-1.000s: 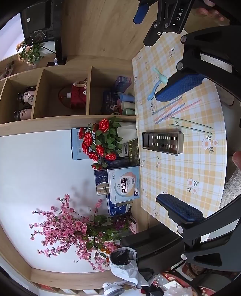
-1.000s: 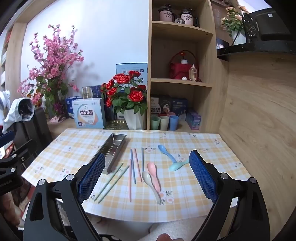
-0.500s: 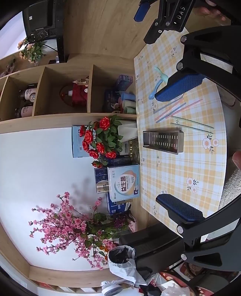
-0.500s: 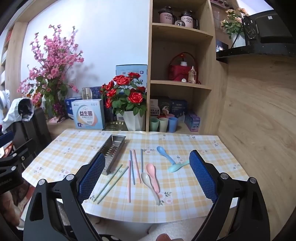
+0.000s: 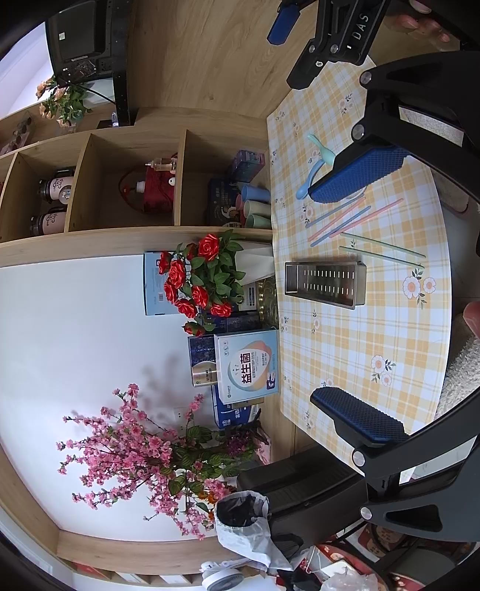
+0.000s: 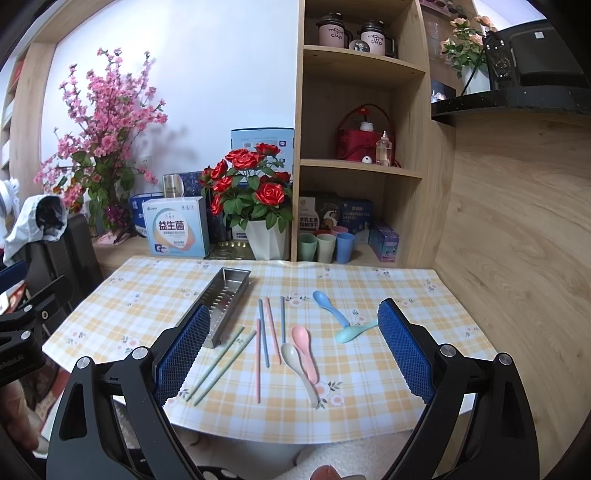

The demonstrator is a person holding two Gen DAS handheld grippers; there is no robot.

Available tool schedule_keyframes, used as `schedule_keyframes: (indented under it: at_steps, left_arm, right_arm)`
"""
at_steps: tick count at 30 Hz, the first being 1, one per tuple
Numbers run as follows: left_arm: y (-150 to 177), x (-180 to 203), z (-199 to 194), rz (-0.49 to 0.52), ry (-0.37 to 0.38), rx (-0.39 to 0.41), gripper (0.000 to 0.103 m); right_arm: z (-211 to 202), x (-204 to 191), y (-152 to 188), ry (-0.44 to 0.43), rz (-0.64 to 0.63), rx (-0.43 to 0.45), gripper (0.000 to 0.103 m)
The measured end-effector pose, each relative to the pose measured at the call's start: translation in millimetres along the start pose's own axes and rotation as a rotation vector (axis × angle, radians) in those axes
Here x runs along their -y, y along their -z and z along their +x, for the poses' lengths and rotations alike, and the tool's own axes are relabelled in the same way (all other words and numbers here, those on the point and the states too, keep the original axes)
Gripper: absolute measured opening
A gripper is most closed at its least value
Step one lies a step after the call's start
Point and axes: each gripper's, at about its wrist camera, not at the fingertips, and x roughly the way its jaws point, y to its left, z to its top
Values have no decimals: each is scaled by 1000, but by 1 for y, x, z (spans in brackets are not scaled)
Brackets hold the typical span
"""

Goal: Organize utensils

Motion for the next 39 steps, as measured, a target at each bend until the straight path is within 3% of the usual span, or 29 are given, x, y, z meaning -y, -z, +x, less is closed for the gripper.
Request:
schedule_keyframes:
  at_steps: [39]
  left_arm:
    - [-1,-2,-2,-6,3,3,98]
  right_arm:
    - [3,3,3,3,16,-5,89]
